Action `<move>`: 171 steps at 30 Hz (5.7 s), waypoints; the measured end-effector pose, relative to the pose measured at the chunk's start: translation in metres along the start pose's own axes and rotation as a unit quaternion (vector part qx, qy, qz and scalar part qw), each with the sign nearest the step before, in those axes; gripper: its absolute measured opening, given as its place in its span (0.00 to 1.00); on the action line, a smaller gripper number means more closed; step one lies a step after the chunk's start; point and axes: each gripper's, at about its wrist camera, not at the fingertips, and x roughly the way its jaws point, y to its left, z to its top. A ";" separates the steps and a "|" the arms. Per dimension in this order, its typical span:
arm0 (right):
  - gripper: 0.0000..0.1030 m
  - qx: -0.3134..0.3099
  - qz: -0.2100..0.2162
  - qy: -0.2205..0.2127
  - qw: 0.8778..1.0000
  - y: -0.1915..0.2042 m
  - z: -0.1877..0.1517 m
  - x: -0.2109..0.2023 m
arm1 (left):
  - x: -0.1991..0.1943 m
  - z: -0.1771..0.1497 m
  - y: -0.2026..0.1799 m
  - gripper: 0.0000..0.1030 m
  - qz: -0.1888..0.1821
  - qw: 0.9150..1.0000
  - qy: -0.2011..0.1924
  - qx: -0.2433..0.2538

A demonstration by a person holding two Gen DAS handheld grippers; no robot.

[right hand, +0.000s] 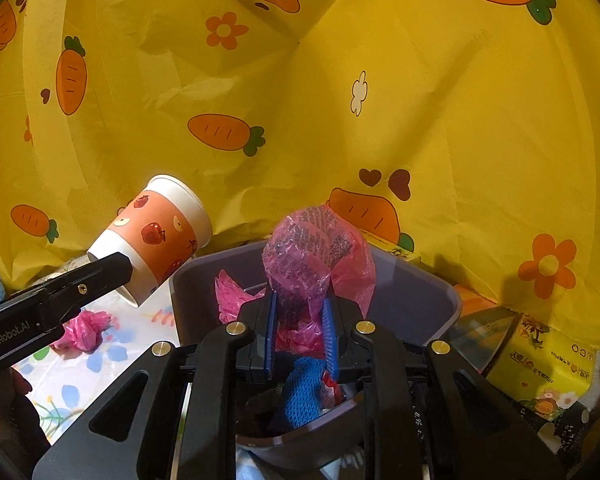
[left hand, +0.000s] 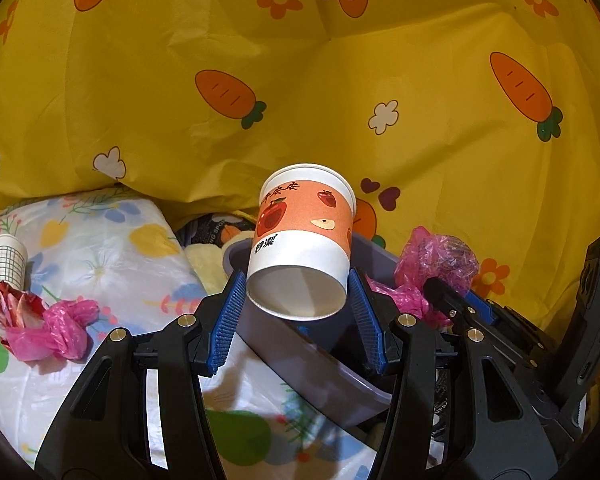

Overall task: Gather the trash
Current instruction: 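Open both tools over the grey bin, dropping the orange cup and pink bag, then move both tools back over the trash pile, then grasp the red-pink wrapper with the right tool while the left tool closes on the orange cup, then carry the orange cup with the left tool while the right tool carries the wrapper to the grey bin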

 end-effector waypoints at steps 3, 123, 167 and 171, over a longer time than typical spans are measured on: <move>0.20 0.000 -0.003 0.004 1.000 -0.002 -0.001 0.004 | 0.008 -0.001 -0.001 0.51 -0.003 1.000 0.006 -0.001; 0.26 -0.109 0.261 0.094 0.954 0.298 -0.034 0.062 | -0.167 -0.077 0.272 0.86 0.332 0.929 -0.022 -0.164; 0.26 -0.067 0.234 0.048 0.969 0.206 -0.030 0.026 | -0.117 -0.058 0.265 0.58 0.260 0.953 -0.020 -0.154; 0.26 -0.066 0.233 0.044 0.969 0.200 -0.032 0.013 | -0.142 -0.064 0.240 0.58 0.259 0.954 -0.039 -0.144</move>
